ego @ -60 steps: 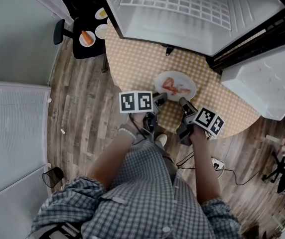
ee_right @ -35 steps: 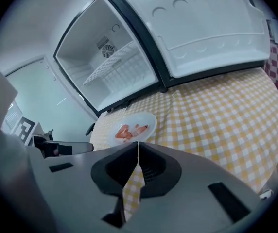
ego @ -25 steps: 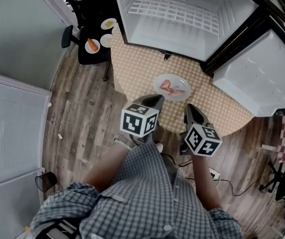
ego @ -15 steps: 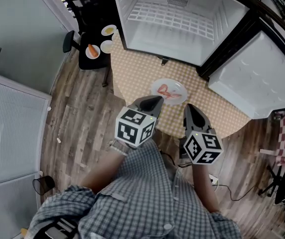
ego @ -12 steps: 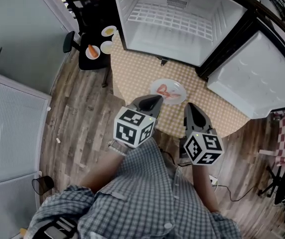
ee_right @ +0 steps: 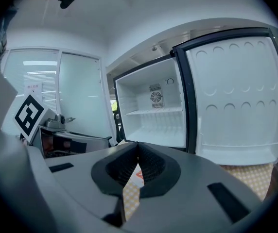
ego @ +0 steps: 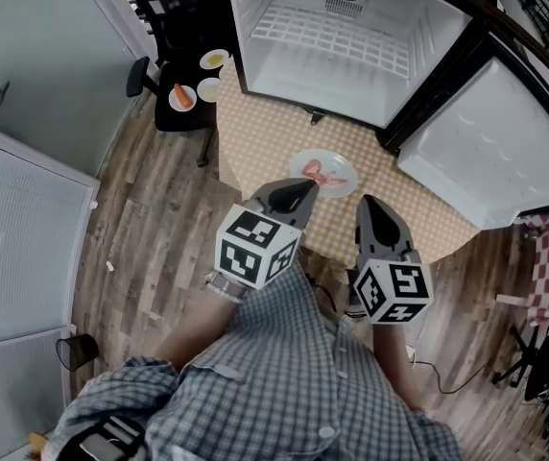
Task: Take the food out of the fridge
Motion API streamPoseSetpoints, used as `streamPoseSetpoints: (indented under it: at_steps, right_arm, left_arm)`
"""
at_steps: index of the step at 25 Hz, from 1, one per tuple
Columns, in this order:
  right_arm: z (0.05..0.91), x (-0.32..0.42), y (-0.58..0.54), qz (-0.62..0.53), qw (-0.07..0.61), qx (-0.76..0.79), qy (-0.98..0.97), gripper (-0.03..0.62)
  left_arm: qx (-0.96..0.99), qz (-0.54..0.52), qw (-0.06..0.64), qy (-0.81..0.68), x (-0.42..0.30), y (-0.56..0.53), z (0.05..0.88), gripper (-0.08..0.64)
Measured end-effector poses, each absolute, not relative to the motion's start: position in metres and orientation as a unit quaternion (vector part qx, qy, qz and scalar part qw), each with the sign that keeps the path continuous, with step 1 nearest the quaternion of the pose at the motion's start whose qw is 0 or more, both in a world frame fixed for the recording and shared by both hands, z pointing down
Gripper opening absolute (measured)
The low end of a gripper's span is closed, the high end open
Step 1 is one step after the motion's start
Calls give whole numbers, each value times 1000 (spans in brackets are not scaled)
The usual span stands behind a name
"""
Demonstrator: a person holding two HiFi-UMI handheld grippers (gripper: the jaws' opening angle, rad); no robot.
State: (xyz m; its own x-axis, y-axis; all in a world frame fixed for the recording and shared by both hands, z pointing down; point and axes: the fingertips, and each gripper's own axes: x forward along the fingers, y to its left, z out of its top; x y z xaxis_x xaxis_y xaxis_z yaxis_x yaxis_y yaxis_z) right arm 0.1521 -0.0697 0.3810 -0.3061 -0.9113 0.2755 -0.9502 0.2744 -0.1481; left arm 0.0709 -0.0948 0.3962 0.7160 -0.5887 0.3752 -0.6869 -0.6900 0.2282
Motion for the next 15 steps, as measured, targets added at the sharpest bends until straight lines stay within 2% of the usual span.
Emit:
streamPoseSetpoints:
  at_steps: [15]
  right_arm:
    - [378,149,-65,148,63,581,-798,9]
  left_arm:
    - [917,128,168,-337,77,-89,383,6]
